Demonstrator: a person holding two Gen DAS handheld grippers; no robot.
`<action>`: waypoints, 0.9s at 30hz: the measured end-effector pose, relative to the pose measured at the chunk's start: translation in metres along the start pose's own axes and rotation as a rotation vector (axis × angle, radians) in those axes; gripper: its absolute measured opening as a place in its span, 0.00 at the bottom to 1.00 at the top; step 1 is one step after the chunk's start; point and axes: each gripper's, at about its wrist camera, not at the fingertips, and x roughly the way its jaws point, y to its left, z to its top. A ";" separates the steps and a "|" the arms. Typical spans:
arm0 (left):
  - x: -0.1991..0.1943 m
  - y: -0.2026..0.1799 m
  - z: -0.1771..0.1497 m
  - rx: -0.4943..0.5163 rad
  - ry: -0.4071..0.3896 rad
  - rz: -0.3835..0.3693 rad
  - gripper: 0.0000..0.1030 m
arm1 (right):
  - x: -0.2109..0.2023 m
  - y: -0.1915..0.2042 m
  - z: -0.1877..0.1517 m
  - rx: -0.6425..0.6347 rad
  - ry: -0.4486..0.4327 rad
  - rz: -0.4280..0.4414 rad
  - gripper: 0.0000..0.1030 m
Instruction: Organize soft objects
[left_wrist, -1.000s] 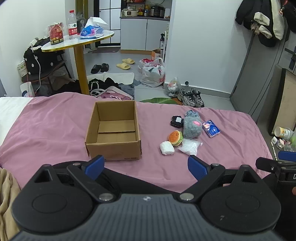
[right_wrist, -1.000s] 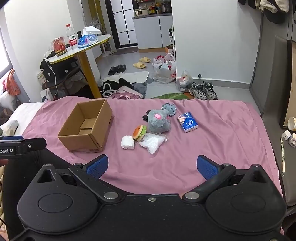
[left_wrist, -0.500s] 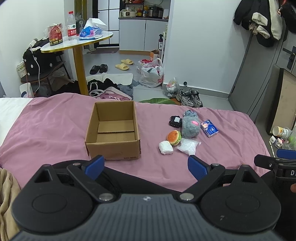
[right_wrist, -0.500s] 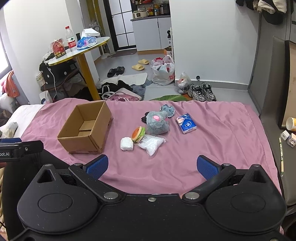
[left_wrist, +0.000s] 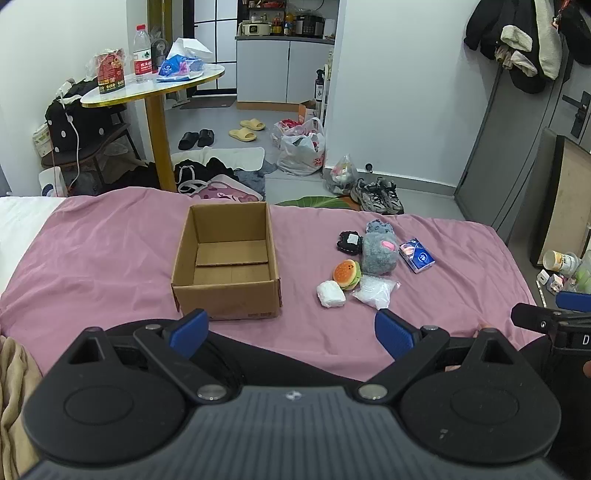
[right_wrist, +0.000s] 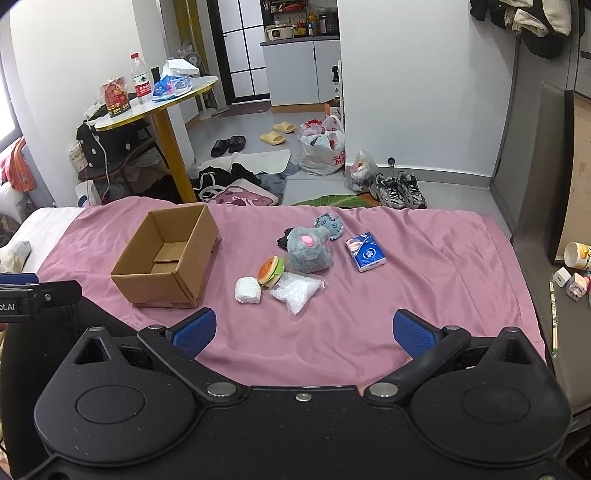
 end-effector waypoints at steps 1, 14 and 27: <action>0.000 0.000 0.000 0.000 0.000 -0.001 0.93 | 0.000 0.001 0.000 0.000 0.001 0.000 1.00; -0.002 0.000 -0.001 0.010 -0.002 -0.005 0.93 | -0.003 0.007 -0.001 -0.015 0.004 0.015 1.00; 0.001 0.003 0.001 0.006 -0.002 -0.018 0.93 | -0.001 0.011 -0.003 -0.014 0.010 0.006 1.00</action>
